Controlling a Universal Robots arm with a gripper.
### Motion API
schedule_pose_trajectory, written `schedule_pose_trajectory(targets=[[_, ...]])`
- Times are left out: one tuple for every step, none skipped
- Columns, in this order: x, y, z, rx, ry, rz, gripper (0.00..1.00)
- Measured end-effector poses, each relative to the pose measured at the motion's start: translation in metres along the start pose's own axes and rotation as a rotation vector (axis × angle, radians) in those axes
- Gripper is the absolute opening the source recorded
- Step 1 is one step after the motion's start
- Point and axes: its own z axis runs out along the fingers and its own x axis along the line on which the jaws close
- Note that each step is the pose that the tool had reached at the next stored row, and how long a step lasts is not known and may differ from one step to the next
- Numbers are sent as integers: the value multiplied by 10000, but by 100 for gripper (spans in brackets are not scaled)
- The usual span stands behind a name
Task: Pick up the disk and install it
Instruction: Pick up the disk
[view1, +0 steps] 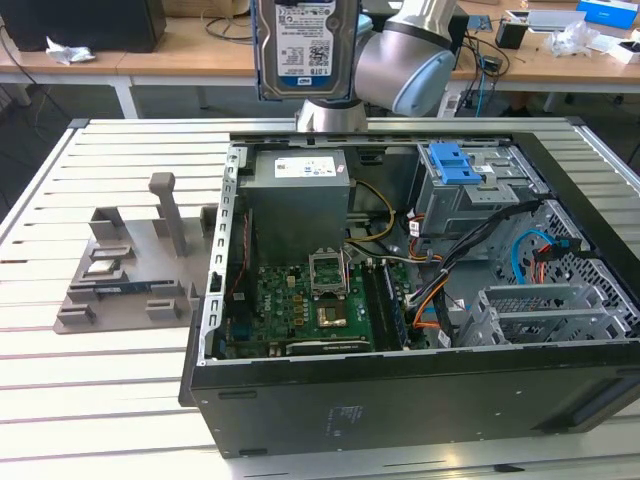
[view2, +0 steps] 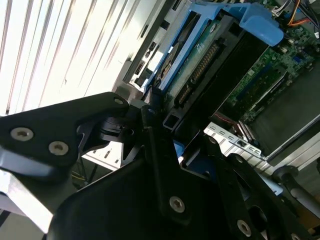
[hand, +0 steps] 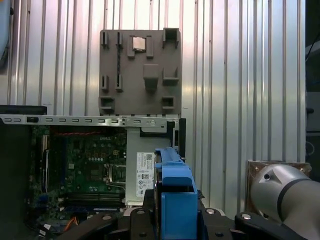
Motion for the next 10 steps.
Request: schedule_pose_trajectory(targets=[[11,-11,-1,0,0,0,36],[17,-18,-1,0,0,1,36],[24,-24,-2,0,0,1,36],[33,-33,-2,0,0,0,36],[41,-41,-3,0,0,1,36],[49,-50,-3,0,0,1,36],[56,-57,-4,0,0,1,36],[66,-68,-4,0,0,0,36],[78,-80,-5,-1,0,0,36],[86,-88,-6,-1,0,1,36]])
